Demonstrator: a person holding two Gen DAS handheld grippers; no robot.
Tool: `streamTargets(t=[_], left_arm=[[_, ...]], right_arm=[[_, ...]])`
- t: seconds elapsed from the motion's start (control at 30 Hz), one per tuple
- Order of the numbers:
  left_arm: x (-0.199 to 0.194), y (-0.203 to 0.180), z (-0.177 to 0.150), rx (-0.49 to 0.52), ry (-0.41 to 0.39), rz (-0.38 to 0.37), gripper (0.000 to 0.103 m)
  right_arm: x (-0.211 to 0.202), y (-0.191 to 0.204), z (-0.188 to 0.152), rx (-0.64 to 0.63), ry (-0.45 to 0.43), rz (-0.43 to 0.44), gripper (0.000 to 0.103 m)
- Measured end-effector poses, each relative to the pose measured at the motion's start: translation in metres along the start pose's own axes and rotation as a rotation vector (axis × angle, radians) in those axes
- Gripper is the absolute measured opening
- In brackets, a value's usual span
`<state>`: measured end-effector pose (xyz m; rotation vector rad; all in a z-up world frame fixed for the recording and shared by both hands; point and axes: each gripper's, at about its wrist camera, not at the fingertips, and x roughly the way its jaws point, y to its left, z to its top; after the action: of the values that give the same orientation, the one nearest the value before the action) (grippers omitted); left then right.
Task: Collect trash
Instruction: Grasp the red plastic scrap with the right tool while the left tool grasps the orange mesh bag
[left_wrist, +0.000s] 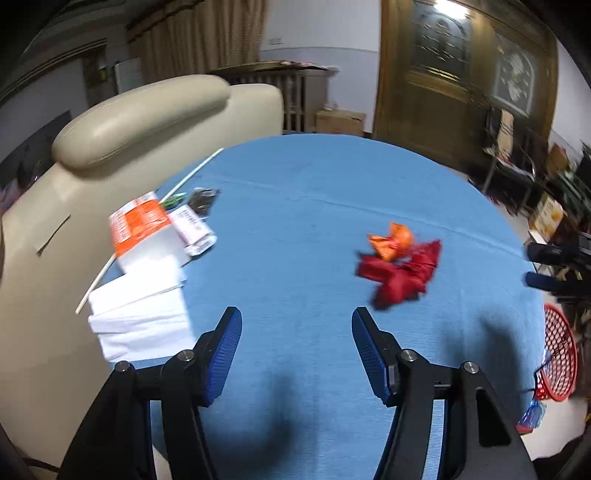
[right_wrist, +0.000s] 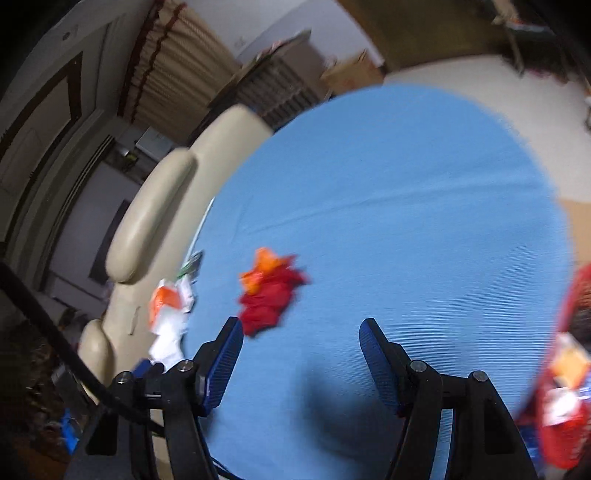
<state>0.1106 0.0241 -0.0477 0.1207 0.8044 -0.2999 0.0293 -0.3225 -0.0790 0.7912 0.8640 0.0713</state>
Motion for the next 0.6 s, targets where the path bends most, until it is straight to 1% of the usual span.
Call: streamTargets(t=[0.07,0.17,0.23,0.3,0.37,0.4,0.43,0.47,0.5,0.53,0.6], left_arm=[[0.001,0.018,-0.005,-0.015,-0.003,-0.005,0.063],[0.003,0.023,-0.008,-0.018,-0.005,-0.006,0.063],[0.008,0.027,-0.009,-0.011,-0.006,-0.009,0.063],[0.010,0.029,-0.005,-0.008,-0.007,-0.015,0.063],[0.014,0.031,0.001,-0.002,-0.008,-0.018,0.063],[0.018,0.032,0.004,0.002,-0.008,-0.020,0.063],[0.021,0.033,0.007,0.005,-0.005,-0.022,0.063],[0.025,0.033,0.011,0.009,0.001,-0.029,0.063],[0.030,0.032,0.016,0.014,0.008,-0.039,0.063],[0.034,0.030,0.020,0.018,0.013,-0.046,0.063],[0.048,0.021,0.030,0.031,0.028,-0.064,0.063]], right_arm=[[0.036,0.019,0.005,0.021,0.046,-0.002,0.069],[0.085,0.028,0.009,0.089,0.112,-0.007,0.068],[0.108,0.028,0.007,0.132,0.135,-0.022,0.059],[0.132,0.029,0.007,0.177,0.145,-0.050,0.057],[0.152,0.030,0.007,0.196,0.151,-0.097,0.054],[0.158,0.031,0.009,0.196,0.151,-0.112,0.052],[0.165,0.034,0.009,0.180,0.146,-0.132,0.046],[0.166,0.041,0.010,0.137,0.128,-0.168,0.046],[0.167,0.044,0.011,0.108,0.130,-0.178,0.043],[0.169,0.046,0.011,0.084,0.133,-0.178,0.040],[0.167,0.044,0.010,0.069,0.133,-0.165,0.038]])
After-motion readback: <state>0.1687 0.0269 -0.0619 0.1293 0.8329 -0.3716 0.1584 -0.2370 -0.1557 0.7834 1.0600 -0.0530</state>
